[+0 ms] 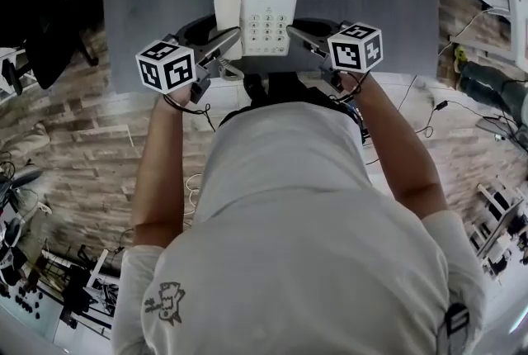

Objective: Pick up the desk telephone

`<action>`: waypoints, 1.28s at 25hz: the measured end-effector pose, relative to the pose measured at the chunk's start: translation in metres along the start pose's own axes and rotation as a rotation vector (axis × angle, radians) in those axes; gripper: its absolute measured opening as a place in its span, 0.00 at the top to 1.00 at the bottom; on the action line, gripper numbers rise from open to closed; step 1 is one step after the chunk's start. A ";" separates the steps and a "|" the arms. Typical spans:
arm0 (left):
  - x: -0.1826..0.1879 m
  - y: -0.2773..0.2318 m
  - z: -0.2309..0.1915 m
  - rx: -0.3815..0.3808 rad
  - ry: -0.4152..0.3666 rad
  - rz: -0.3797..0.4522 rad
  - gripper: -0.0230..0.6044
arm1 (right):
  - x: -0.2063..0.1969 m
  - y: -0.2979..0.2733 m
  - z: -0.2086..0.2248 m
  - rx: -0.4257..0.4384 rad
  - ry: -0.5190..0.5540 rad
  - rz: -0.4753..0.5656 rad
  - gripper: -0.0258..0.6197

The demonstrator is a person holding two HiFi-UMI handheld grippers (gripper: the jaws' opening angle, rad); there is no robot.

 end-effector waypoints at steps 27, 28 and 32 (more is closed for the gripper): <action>0.009 0.040 0.061 -0.039 -0.102 0.077 0.49 | 0.031 0.046 -0.056 -0.072 0.124 0.092 0.85; 0.008 0.039 0.063 -0.037 -0.100 0.077 0.49 | 0.030 0.049 -0.056 -0.070 0.122 0.092 0.85; 0.003 0.035 0.074 -0.028 -0.088 0.083 0.49 | 0.027 0.060 -0.055 -0.060 0.120 0.086 0.85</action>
Point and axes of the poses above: the fingertips, and each gripper's own axes: y backward along the fingers, z to its right, x out of its top, the point moved 7 cm from there along y, backward along the fingers, and after that the axes turned 11 degrees about y, right-handed, at the moved point
